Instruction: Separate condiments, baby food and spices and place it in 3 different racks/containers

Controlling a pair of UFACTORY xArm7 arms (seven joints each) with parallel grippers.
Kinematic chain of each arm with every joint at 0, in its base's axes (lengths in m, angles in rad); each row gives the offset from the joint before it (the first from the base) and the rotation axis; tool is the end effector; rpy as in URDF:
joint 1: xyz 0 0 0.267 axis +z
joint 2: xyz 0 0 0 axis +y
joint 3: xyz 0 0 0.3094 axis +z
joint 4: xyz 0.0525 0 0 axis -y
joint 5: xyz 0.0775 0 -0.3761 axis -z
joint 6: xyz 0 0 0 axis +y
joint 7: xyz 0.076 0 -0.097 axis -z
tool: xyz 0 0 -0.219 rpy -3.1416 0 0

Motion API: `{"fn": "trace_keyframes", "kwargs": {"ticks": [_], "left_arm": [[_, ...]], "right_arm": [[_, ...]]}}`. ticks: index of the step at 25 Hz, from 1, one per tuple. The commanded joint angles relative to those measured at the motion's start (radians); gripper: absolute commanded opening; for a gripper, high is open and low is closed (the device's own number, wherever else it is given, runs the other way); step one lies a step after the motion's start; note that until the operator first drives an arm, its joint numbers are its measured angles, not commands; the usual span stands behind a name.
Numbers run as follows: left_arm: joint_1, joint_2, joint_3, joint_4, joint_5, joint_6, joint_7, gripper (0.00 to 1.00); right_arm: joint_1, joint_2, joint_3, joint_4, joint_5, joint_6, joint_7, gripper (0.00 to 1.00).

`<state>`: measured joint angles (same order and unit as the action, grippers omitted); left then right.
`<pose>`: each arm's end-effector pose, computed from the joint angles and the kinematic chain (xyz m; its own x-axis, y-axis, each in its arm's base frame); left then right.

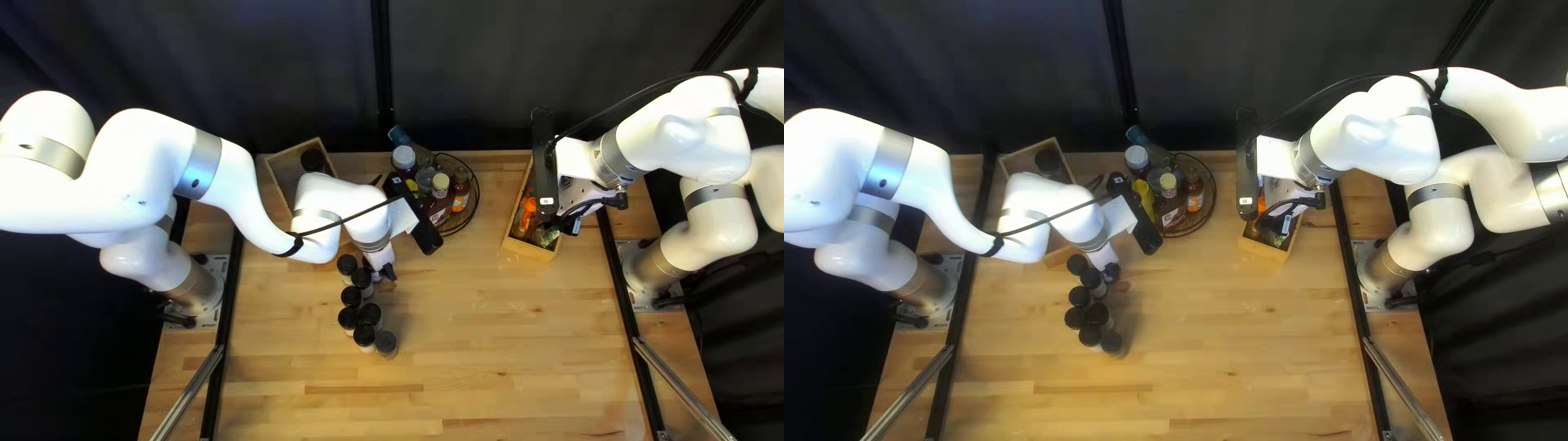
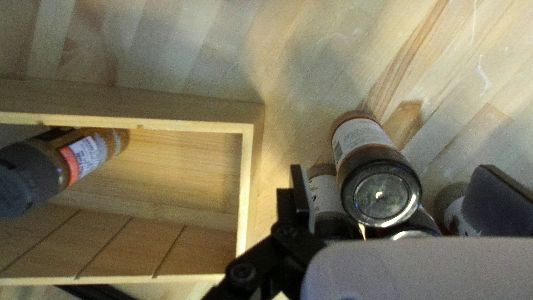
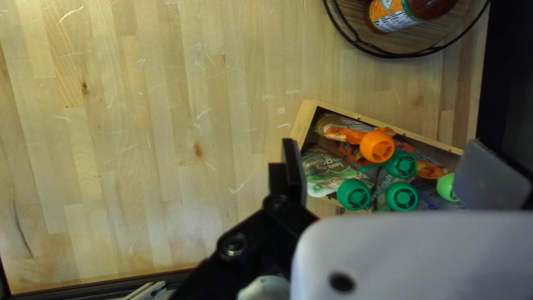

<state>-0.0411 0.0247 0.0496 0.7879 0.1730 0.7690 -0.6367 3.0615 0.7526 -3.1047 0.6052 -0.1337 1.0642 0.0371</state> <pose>0.4518 0.0325 0.0421 0.8676 0.4935 0.0607 0.4972 -0.8613 -0.1046 0.3732 -0.0523 0.2473 0.9573 -0.0157 0.2887 -0.0598 -0.9877 0.1446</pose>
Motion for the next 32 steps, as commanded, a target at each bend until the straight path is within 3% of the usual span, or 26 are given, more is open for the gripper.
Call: {"fn": "trace_keyframes", "kwargs": {"ticks": [1,7,17,25,32], "left_arm": [[0.000,0.006,-0.003,-0.005,-0.036,-0.012,0.035,0.04],[-0.002,-0.003,-0.006,0.017,-0.068,0.016,0.086,0.00],[0.018,-0.076,0.014,0.145,-0.032,0.208,0.167,0.02],[0.074,-0.257,0.059,0.058,0.051,0.295,0.200,0.04],[0.120,-0.342,0.082,-0.069,0.130,0.236,0.178,0.03]], "right_arm": [[0.000,0.000,0.000,0.000,0.000,0.000,0.000,1.00],[0.000,0.000,0.000,0.000,0.000,0.000,0.000,1.00],[0.000,0.000,0.000,0.000,0.000,0.000,0.000,1.00],[0.000,0.000,0.000,0.000,0.000,0.000,0.000,1.00],[0.000,0.000,0.000,0.000,0.000,0.000,0.000,1.00]]}}
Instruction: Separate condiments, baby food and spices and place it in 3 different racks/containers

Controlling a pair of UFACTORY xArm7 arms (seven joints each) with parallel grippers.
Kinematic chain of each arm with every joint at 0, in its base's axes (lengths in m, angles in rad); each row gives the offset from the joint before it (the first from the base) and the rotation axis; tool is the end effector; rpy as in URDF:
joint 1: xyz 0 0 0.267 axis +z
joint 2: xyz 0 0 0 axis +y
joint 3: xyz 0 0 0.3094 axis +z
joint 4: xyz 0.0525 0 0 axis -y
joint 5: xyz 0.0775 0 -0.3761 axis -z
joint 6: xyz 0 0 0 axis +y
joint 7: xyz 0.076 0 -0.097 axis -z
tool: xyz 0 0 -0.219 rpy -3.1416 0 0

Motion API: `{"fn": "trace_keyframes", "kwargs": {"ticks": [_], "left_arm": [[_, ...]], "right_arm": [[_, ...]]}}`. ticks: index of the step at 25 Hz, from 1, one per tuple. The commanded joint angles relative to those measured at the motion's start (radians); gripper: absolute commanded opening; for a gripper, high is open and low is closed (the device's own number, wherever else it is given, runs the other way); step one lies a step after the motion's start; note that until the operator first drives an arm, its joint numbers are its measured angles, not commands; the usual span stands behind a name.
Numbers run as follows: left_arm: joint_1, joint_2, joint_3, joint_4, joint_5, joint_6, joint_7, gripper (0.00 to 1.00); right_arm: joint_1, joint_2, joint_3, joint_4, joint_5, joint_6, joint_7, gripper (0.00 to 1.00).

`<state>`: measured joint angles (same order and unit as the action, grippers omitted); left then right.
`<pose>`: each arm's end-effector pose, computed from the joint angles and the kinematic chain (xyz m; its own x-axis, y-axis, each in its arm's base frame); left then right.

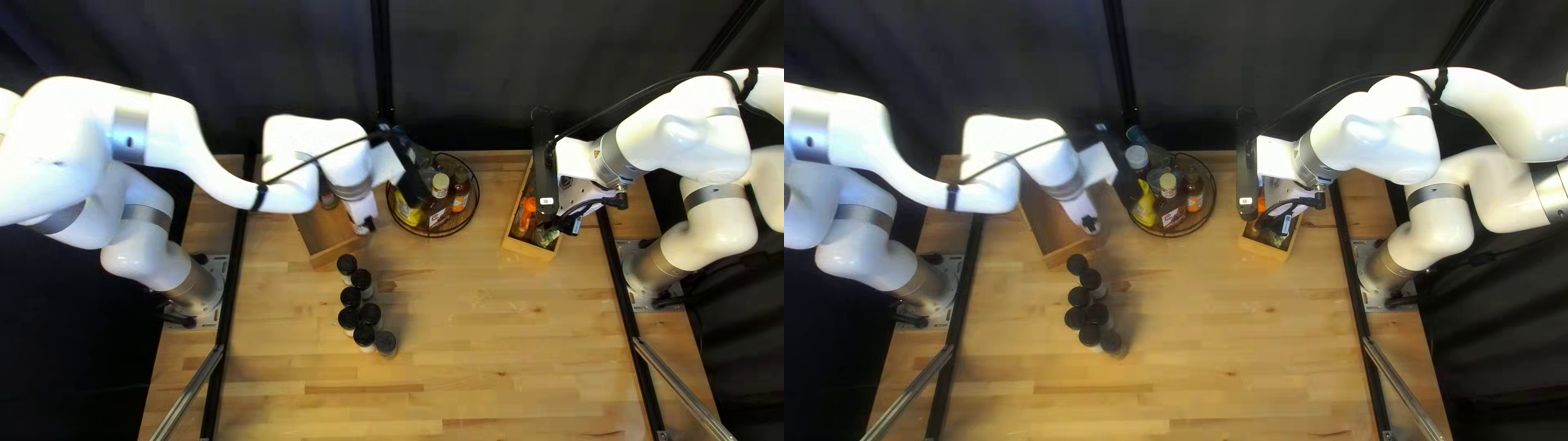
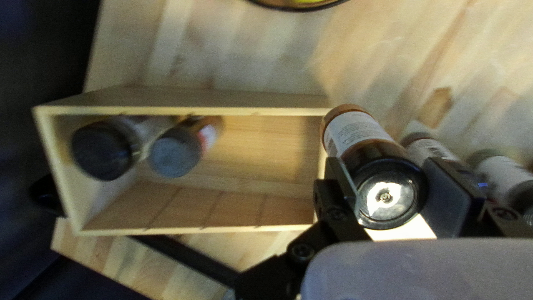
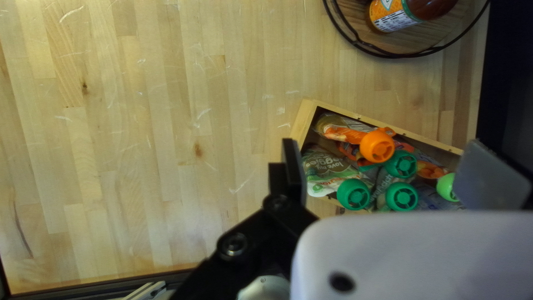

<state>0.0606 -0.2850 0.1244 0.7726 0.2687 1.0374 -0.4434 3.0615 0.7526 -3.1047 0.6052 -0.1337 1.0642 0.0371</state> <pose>0.3982 0.1314 0.1515 0.8830 0.4606 0.0909 0.4695 -0.8654 -0.1752 0.3732 -0.0523 0.2473 0.9573 -0.0157 0.2887 -0.0598 -0.9877 0.1446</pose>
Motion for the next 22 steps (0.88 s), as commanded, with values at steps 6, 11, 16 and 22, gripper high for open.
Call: {"fn": "trace_keyframes", "kwargs": {"ticks": [6,11,16,22], "left_arm": [[0.041,-0.069,-0.002,-0.122,0.093,-0.065,-0.063,0.00],[0.059,-0.055,-0.016,-0.162,0.154,-0.105,-0.127,0.00],[0.072,-0.044,-0.024,-0.204,0.204,-0.155,-0.173,0.00],[0.088,-0.022,-0.043,-0.216,0.271,-0.165,-0.236,0.00]], "right_arm": [[0.000,0.000,0.000,0.000,0.000,0.000,0.000,1.00],[0.000,0.000,0.000,0.000,0.000,0.000,0.000,1.00],[0.000,0.000,0.000,0.000,0.000,0.000,0.000,1.00],[0.000,0.000,0.000,0.000,0.000,0.000,0.000,1.00]]}}
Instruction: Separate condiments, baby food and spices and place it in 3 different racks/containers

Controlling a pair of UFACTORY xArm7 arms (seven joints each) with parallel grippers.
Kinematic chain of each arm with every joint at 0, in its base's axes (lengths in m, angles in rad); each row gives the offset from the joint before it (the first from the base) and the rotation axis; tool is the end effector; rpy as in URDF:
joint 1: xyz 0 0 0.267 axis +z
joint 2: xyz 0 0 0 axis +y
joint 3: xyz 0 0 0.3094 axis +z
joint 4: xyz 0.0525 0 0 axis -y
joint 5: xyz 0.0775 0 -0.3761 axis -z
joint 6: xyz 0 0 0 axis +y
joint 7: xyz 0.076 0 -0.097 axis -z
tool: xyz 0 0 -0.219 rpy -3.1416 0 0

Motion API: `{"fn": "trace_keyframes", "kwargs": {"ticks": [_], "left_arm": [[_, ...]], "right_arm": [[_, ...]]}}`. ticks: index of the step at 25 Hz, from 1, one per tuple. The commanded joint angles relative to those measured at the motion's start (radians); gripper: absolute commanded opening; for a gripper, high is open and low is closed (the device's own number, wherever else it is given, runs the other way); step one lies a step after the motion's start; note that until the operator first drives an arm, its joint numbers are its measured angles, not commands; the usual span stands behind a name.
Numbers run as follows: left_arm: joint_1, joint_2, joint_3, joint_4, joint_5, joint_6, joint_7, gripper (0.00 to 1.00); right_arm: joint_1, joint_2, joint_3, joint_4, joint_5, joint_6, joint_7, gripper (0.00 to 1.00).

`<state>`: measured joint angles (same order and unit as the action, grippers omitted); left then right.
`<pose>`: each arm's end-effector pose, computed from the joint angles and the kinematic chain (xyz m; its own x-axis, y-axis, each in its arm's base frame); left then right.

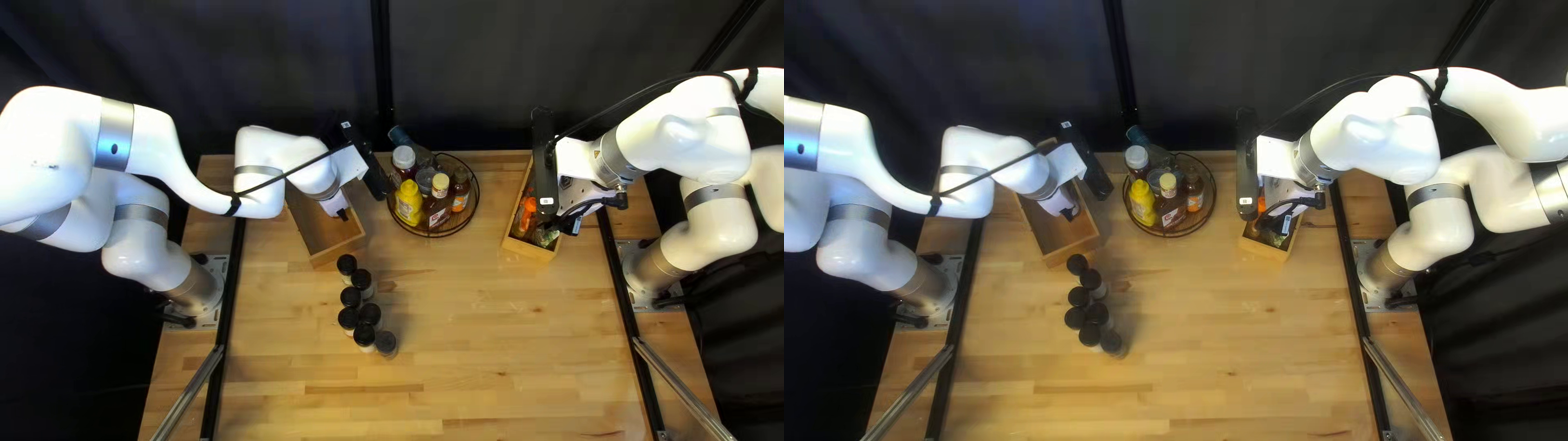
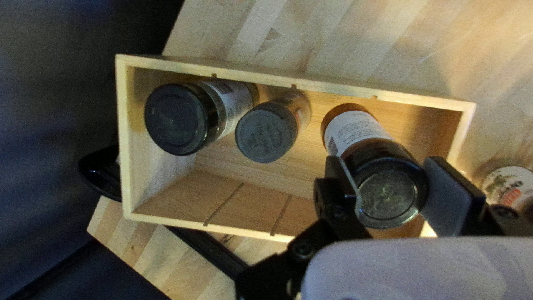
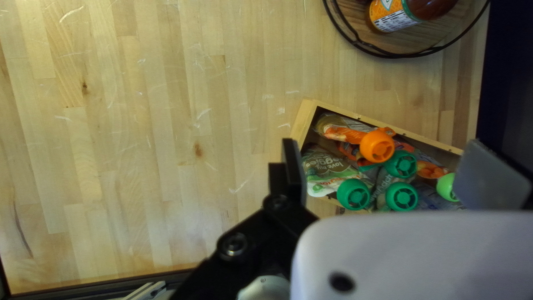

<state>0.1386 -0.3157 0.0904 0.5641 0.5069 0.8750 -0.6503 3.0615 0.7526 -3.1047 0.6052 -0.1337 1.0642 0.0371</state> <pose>0.3563 0.1731 0.0976 0.8551 0.4892 0.1718 0.5183 -0.7978 -0.3079 0.3732 -0.0523 0.2473 0.9573 -0.0157 0.2887 -0.0598 -0.9877 0.1446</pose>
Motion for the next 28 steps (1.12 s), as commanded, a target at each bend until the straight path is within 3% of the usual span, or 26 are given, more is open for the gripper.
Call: {"fn": "trace_keyframes", "kwargs": {"ticks": [1,10,18,21,22,24,27,28], "left_arm": [[0.011,0.008,-0.009,-0.008,0.036,-0.001,-0.030,0.00],[0.042,0.041,-0.009,-0.006,0.104,0.002,-0.080,0.00],[0.030,0.035,-0.005,-0.001,0.073,-0.001,-0.051,0.00],[0.030,0.026,0.011,-0.007,0.053,-0.013,-0.017,0.12],[0.031,0.027,0.016,-0.008,0.048,-0.019,-0.009,0.21],[0.031,0.038,0.021,-0.006,0.041,-0.027,-0.002,0.59],[0.032,0.069,0.028,0.005,0.033,-0.039,0.002,0.88],[0.032,0.077,0.029,0.008,0.033,-0.041,0.001,0.91]], "right_arm": [[0.000,0.000,0.000,0.000,0.000,0.000,0.000,1.00],[0.000,0.000,0.000,0.000,0.000,0.000,0.000,1.00],[0.000,0.000,0.000,0.000,0.000,0.000,0.000,1.00],[0.000,0.000,0.000,0.000,0.000,0.000,0.000,1.00],[0.000,0.000,0.000,0.000,0.000,0.000,0.000,1.00],[0.000,0.000,0.000,0.000,0.000,0.000,0.000,1.00],[0.000,0.000,0.000,0.000,0.000,0.000,0.000,1.00],[0.000,0.000,0.000,0.000,0.000,0.000,0.000,1.00]]}}
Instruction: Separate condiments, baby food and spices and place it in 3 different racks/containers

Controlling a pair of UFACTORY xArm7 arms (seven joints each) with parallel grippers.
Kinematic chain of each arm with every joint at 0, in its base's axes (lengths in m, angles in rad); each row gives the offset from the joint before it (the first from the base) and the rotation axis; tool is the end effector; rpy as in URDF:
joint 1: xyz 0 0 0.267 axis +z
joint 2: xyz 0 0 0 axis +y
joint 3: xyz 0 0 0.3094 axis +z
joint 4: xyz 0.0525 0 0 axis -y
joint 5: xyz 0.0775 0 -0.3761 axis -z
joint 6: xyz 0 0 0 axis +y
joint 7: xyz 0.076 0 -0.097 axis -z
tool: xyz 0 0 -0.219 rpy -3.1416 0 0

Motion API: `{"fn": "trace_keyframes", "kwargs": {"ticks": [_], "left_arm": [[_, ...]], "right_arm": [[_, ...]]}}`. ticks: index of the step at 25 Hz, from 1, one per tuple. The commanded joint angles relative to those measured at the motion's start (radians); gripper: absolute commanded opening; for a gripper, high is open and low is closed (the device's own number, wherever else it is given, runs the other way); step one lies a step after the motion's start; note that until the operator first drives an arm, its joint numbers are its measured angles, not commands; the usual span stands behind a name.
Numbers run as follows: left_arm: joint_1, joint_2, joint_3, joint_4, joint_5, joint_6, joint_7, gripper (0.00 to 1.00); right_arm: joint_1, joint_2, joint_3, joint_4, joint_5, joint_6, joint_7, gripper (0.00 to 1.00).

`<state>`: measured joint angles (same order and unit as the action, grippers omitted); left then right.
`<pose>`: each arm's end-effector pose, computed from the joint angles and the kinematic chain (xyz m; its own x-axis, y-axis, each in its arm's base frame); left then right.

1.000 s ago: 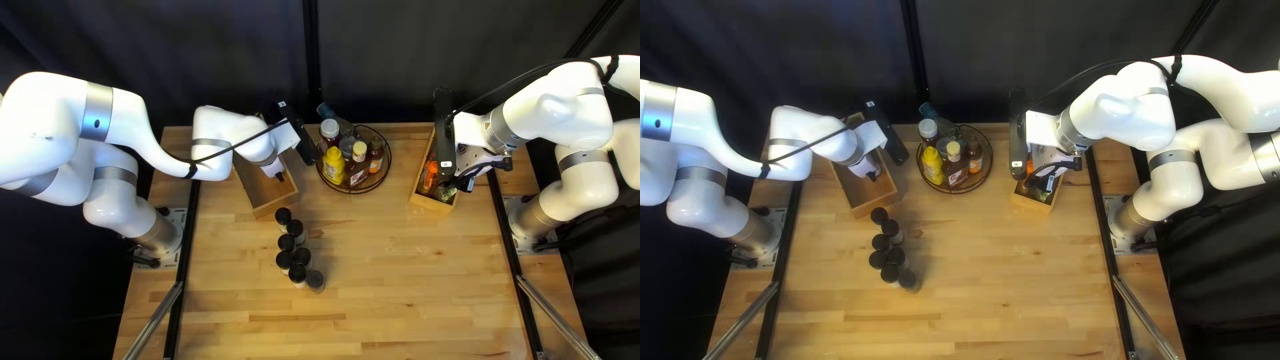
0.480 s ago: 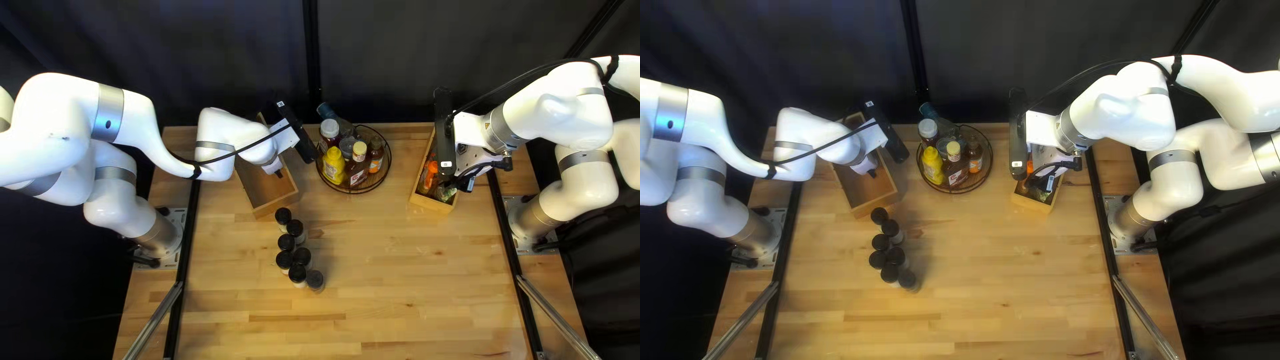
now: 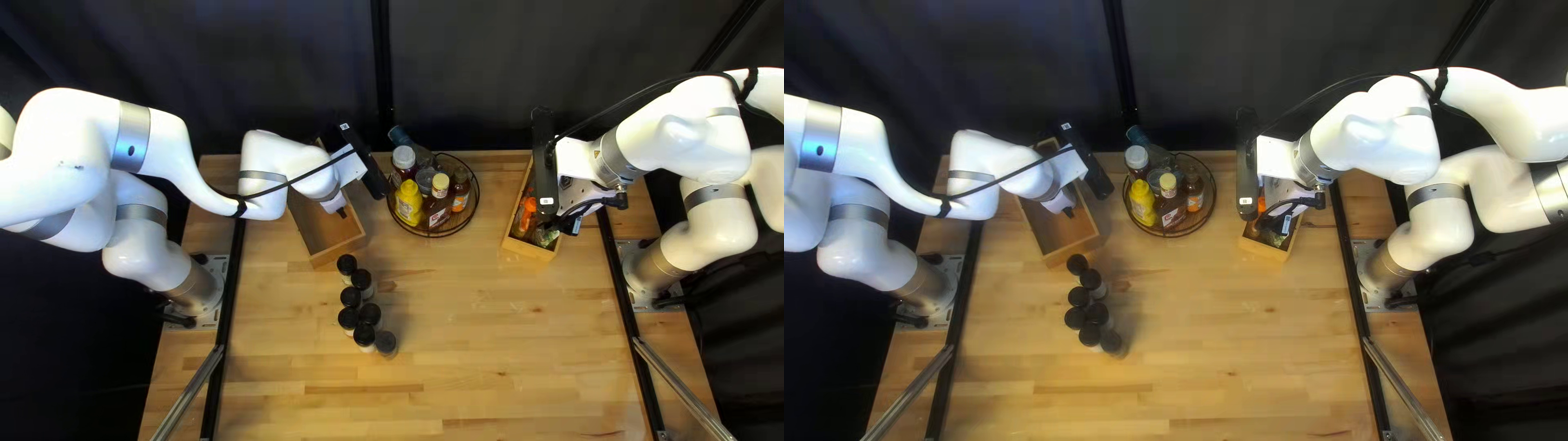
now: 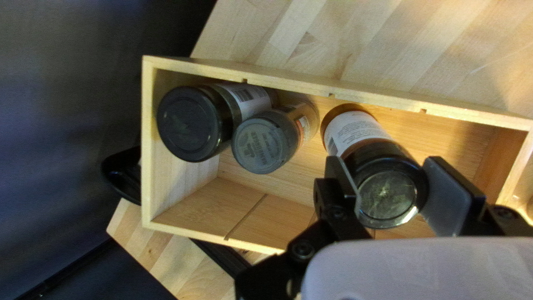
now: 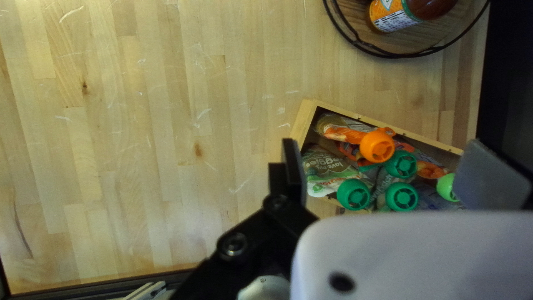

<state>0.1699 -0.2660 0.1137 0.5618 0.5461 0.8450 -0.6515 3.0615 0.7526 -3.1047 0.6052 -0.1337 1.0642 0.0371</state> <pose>0.3471 0.1944 0.0812 0.8506 0.5031 0.1528 0.5237 -0.7848 -0.3315 0.3732 -0.0523 0.2473 0.9573 -0.0157 0.2887 -0.0598 -0.9877 0.1446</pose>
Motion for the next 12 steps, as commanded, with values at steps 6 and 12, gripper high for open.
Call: {"fn": "trace_keyframes", "kwargs": {"ticks": [6,12], "left_arm": [[-0.005,0.039,0.000,0.027,-0.018,0.006,0.001,1.00],[-0.047,-0.015,-0.031,0.051,-0.072,0.082,0.027,1.00]], "right_arm": [[0.000,0.000,0.000,0.000,0.000,0.000,0.000,1.00],[0.000,0.000,0.000,0.000,0.000,0.000,0.000,1.00]]}}
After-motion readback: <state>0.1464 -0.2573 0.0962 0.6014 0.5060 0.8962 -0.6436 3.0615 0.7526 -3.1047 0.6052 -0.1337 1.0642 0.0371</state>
